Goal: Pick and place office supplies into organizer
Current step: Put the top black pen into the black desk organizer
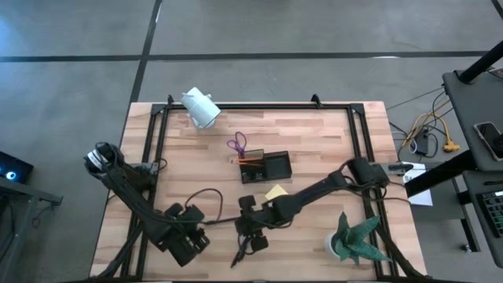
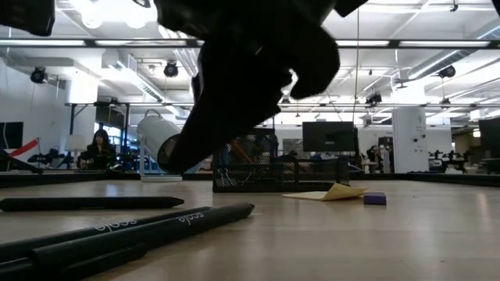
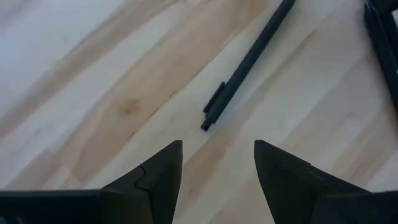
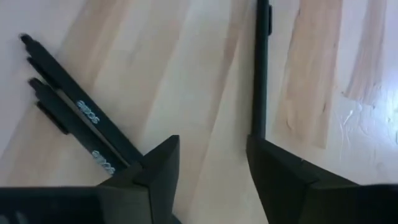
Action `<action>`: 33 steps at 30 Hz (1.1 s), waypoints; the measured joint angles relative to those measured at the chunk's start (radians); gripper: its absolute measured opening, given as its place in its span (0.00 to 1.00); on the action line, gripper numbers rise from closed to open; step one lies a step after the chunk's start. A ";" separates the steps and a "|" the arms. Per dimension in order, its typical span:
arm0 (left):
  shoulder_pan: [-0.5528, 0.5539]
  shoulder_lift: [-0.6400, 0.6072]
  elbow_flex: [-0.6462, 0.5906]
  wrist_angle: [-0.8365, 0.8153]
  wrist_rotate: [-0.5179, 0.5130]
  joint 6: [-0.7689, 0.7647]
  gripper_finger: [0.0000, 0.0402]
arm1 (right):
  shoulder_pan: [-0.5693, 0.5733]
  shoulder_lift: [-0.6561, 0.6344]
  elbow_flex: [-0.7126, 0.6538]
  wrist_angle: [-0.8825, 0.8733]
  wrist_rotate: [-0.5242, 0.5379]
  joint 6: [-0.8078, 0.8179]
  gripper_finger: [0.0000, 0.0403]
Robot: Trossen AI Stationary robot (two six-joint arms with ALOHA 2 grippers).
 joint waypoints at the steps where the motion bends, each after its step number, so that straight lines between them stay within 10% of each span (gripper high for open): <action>1: -0.003 -0.013 -0.021 0.019 -0.008 -0.009 0.46 | -0.003 0.012 0.011 -0.009 0.002 -0.002 0.45; 33: -0.037 -0.229 -0.425 0.442 -0.065 -0.063 0.45 | -0.117 0.105 0.076 -0.033 -0.103 0.156 0.43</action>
